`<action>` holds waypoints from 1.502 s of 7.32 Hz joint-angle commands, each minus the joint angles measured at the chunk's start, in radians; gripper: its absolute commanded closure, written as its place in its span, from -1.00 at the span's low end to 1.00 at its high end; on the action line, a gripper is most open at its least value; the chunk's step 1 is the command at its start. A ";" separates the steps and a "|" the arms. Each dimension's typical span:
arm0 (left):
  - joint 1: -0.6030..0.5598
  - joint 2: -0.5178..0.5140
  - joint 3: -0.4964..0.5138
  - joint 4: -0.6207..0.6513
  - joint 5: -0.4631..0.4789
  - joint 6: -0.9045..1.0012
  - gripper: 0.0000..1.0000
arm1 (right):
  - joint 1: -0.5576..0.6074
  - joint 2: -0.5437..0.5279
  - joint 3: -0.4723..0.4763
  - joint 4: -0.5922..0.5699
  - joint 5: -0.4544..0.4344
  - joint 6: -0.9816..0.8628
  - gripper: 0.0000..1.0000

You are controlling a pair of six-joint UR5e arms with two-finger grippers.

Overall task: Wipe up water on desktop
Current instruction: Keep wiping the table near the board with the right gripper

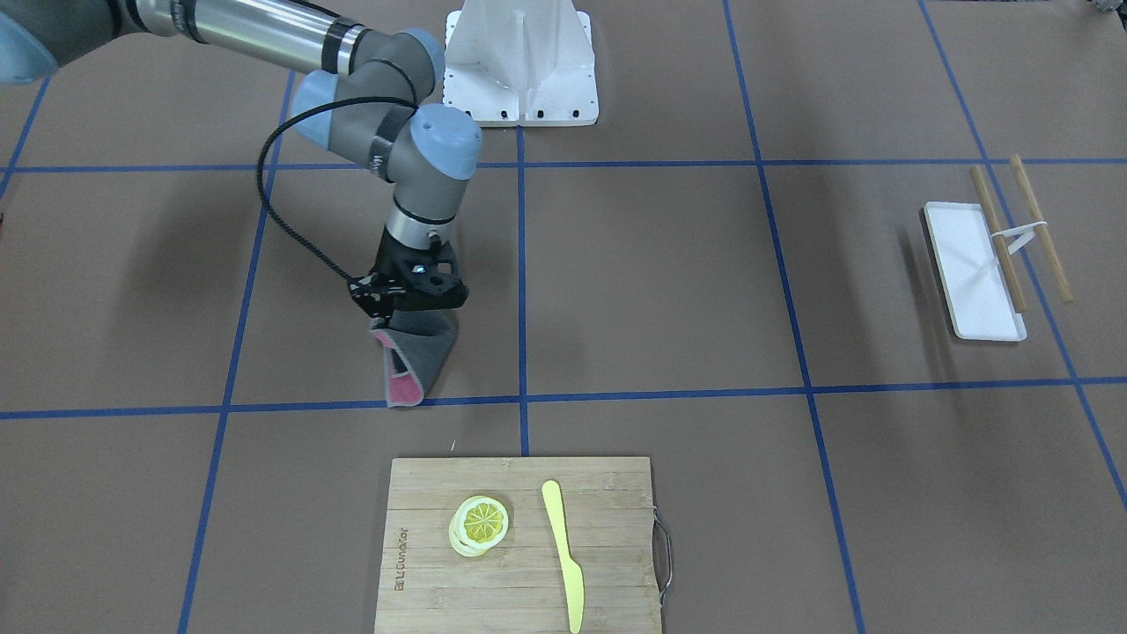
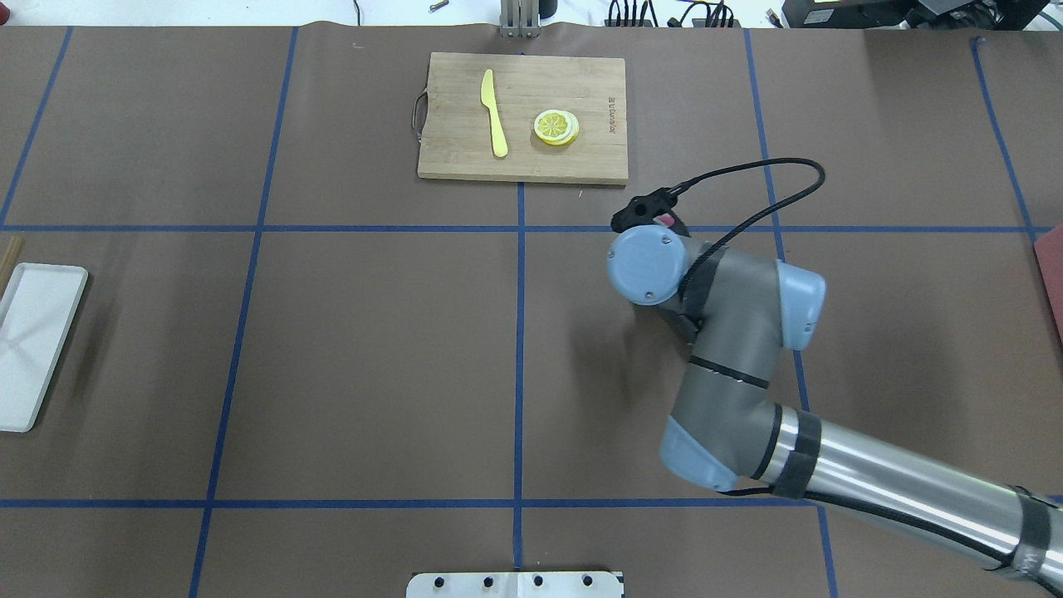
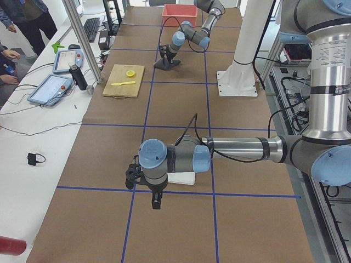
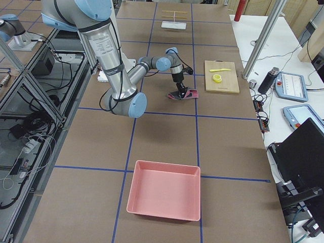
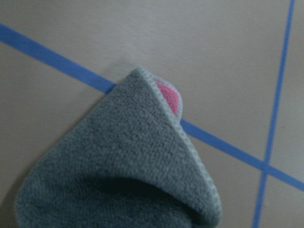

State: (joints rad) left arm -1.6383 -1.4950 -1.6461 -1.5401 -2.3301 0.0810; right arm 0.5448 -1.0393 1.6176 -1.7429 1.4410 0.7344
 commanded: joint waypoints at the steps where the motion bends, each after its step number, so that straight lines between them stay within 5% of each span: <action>1: 0.000 -0.001 -0.001 0.000 0.000 -0.006 -0.98 | 0.125 -0.138 0.069 -0.006 -0.002 -0.209 1.00; 4: 0.000 -0.007 0.003 0.000 0.000 -0.007 -0.98 | 0.130 -0.105 0.076 -0.007 -0.005 -0.218 1.00; 11: 0.002 -0.013 0.005 0.000 0.000 -0.007 -0.98 | -0.126 0.344 -0.059 -0.012 0.007 0.253 1.00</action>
State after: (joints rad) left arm -1.6368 -1.5077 -1.6423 -1.5402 -2.3301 0.0736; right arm 0.4376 -0.7750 1.5983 -1.7812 1.4476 0.9341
